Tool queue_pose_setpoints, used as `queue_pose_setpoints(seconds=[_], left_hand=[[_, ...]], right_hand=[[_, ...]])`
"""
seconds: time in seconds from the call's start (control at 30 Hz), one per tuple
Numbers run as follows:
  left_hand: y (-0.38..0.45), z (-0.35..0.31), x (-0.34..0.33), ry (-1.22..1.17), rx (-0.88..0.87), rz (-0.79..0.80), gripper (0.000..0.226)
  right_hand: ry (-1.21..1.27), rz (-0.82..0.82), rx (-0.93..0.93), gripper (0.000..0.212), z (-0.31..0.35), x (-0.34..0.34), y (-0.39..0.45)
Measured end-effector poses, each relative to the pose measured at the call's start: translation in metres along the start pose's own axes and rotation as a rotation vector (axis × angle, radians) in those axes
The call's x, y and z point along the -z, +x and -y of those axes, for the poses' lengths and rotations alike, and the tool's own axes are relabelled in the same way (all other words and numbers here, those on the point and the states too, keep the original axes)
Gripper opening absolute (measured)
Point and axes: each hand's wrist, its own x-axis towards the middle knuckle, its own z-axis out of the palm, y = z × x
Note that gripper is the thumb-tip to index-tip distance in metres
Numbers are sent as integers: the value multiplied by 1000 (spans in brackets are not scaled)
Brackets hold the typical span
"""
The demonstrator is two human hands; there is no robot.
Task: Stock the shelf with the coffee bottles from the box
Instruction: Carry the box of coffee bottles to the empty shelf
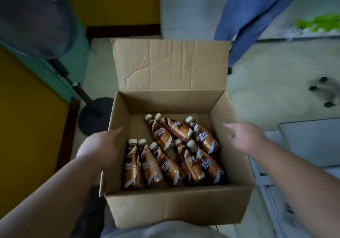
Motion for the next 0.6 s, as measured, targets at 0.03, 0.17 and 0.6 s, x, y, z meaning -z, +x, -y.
queue_pose_setpoints(seconds=[0.03, 0.17, 0.6], left_hand=[[15, -16, 3, 6, -23, 4, 76], [85, -74, 17, 64, -152, 34, 73], [298, -295, 97, 298, -638, 14, 69]], right_hand=[[15, -8, -41, 54, -12, 5, 6], [8, -5, -163, 56, -44, 20, 35], [163, -75, -497, 30, -117, 108, 127]])
